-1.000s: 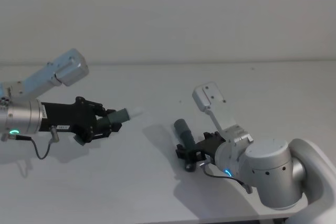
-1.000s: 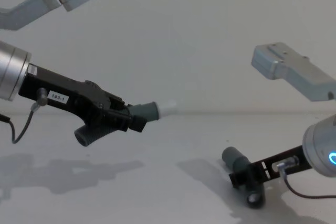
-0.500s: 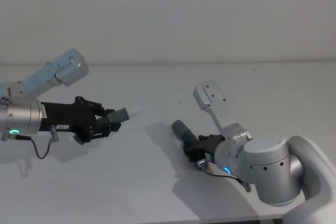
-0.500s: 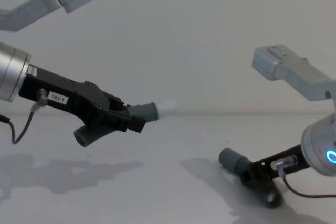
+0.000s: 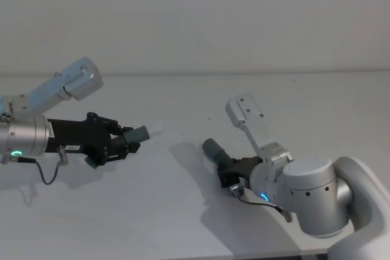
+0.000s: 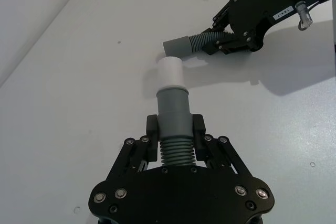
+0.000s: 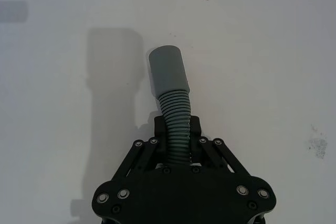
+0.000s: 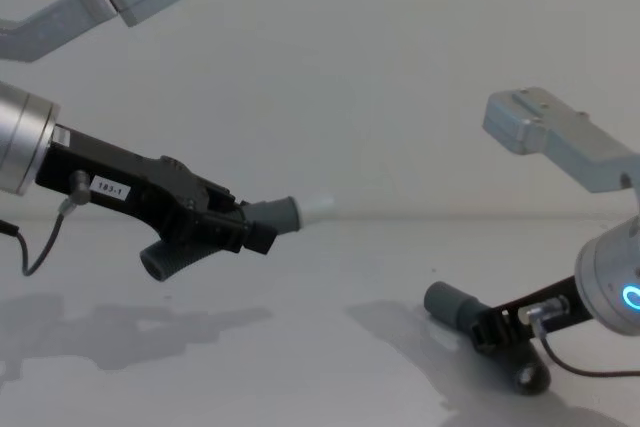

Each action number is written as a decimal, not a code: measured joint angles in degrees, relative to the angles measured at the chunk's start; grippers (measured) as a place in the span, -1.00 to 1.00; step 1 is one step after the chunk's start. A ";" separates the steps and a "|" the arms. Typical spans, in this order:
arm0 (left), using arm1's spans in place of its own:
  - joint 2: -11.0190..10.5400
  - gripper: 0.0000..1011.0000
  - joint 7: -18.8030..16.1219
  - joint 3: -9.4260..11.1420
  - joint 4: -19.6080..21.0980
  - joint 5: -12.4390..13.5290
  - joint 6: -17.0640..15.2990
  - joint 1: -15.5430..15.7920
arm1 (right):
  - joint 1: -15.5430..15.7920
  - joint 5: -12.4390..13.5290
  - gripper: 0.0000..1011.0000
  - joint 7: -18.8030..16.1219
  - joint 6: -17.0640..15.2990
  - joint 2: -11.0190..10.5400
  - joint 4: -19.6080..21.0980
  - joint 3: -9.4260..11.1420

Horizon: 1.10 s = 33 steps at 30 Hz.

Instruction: Use both hands to pick up one end of the pipe from the table, align the ends, and insert them.

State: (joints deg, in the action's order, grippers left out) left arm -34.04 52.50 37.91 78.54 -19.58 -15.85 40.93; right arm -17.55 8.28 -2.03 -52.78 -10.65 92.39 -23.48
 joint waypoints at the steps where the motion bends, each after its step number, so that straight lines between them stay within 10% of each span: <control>1: 0.00 -0.32 0.00 0.01 0.00 -0.01 0.00 0.00 | 0.00 -0.01 -0.58 -0.01 0.01 -0.01 0.00 0.00; 18: -0.70 -0.32 0.01 0.02 0.95 -0.65 0.88 -0.18 | 0.38 -0.73 -0.58 -5.00 9.68 -4.12 1.54 -1.22; 33: -2.76 -0.32 1.84 -0.09 3.32 -2.00 3.16 -0.92 | 0.11 -2.15 -0.62 -13.02 25.94 -10.22 3.02 -2.40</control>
State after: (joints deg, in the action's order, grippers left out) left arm -36.80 54.34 37.81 81.87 -21.58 -12.69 40.01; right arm -17.44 6.14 -15.05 -26.83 -20.87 95.41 -25.88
